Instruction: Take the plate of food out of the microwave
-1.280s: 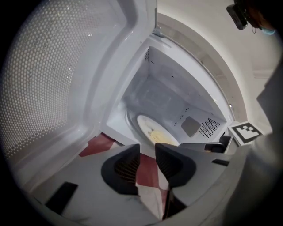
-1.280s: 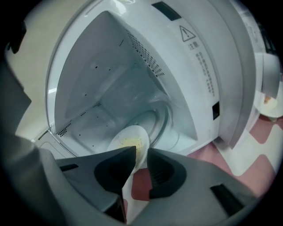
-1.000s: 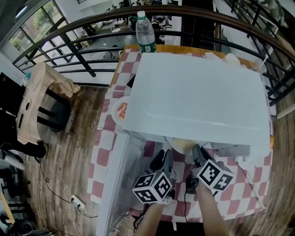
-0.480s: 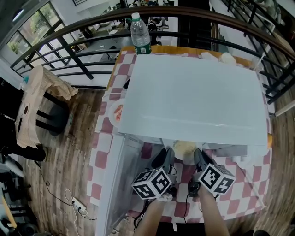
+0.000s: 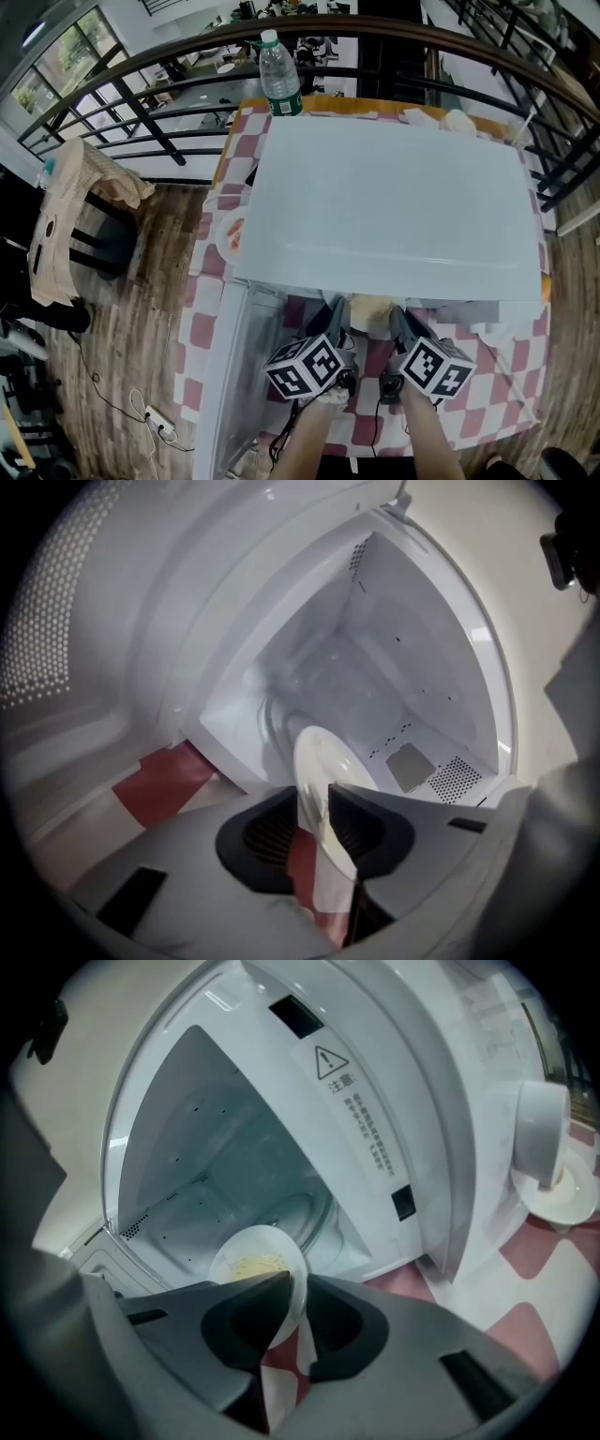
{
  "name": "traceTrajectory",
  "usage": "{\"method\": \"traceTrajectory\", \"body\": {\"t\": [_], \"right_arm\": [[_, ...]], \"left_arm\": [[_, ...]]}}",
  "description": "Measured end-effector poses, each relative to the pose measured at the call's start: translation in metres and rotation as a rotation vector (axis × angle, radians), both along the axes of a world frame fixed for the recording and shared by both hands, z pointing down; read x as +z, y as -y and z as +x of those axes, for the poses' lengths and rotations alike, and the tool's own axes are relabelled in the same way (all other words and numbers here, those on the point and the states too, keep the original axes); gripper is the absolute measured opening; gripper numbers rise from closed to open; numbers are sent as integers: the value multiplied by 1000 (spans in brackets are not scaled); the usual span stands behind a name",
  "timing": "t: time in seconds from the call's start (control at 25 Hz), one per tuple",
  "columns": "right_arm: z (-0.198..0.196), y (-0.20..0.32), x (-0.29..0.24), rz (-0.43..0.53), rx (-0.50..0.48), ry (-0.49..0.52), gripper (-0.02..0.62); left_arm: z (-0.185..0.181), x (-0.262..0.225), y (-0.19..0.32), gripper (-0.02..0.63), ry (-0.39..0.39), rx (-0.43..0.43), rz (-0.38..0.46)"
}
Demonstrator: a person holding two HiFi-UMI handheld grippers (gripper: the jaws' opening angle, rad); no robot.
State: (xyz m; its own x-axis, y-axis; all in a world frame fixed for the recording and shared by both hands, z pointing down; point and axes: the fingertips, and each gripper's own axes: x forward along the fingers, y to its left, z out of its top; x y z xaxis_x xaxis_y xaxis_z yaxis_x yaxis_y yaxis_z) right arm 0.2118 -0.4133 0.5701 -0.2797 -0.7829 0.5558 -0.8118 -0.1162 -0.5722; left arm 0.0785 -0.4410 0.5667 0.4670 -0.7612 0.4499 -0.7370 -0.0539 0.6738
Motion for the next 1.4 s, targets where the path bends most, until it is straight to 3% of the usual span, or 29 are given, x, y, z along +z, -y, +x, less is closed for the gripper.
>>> {"method": "traceTrajectory", "body": {"t": [0.08, 0.36, 0.52, 0.76, 0.92, 1.4], "right_arm": [[1, 1, 0, -3, -1, -1, 63], [1, 1, -1, -3, -2, 0, 63], [4, -9, -1, -12, 15, 37, 63], [18, -24, -22, -5, 41, -21, 61], [12, -42, -21, -34, 24, 23, 61], [20, -79, -43, -2, 41, 12, 63]], "left_arm": [[0, 1, 0, 83, -2, -8, -3], [0, -2, 1, 69, -57, -18, 2], [7, -9, -7, 72, -42, 15, 21], [15, -16, -27, 94, -49, 49, 18], [16, -19, -45, 97, -63, 57, 4], [25, -45, -77, 97, -46, 92, 31]]}}
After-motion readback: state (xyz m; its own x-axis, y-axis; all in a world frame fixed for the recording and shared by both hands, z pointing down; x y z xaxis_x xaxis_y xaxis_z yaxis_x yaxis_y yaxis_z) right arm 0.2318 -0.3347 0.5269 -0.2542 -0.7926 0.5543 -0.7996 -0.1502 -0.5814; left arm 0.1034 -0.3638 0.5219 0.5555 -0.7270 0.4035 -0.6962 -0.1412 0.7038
